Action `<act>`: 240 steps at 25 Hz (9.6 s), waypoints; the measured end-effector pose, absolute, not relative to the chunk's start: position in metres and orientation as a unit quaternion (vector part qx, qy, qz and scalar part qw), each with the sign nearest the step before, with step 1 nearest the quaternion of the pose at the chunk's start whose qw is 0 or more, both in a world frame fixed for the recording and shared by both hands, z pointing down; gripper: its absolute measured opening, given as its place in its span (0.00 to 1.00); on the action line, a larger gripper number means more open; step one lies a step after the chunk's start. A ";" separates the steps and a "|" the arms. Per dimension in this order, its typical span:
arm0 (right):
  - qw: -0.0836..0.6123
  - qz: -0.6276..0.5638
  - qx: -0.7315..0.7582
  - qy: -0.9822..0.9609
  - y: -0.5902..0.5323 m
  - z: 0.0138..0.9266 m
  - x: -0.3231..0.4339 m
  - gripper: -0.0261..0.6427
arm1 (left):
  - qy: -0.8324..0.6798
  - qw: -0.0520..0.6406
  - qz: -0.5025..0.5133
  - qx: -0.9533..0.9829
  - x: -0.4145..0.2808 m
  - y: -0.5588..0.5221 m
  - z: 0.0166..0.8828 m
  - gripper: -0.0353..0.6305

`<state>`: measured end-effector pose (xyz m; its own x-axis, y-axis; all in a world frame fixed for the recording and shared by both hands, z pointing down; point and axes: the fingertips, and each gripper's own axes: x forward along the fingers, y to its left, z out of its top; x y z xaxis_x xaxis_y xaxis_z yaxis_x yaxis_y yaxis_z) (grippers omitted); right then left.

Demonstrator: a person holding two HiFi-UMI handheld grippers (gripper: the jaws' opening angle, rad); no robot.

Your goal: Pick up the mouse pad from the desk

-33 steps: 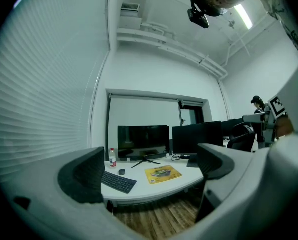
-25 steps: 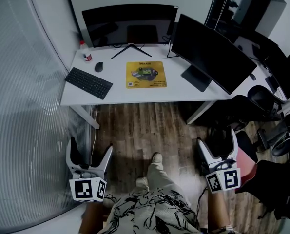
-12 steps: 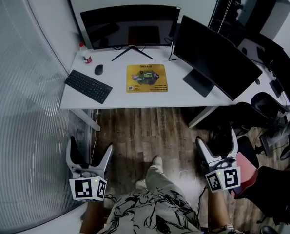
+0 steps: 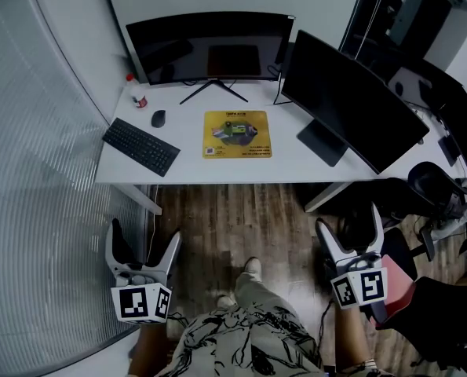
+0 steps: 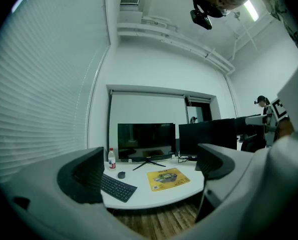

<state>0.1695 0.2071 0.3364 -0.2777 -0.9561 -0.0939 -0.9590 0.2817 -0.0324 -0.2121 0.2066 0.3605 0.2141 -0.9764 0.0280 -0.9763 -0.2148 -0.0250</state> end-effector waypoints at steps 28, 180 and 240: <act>0.056 0.015 -0.583 0.810 0.084 0.335 0.208 0.83 | 0.649 0.000 -0.016 -0.761 -0.177 0.104 0.361 0.91; -0.292 -0.277 -0.556 0.727 -0.361 0.743 0.116 0.47 | 0.554 -0.297 -0.303 -0.716 -0.127 -0.362 0.745 0.53; -0.233 -0.229 -0.553 0.766 -0.346 0.666 0.097 0.16 | 0.509 -0.224 -0.246 -0.794 -0.093 -0.350 0.669 0.15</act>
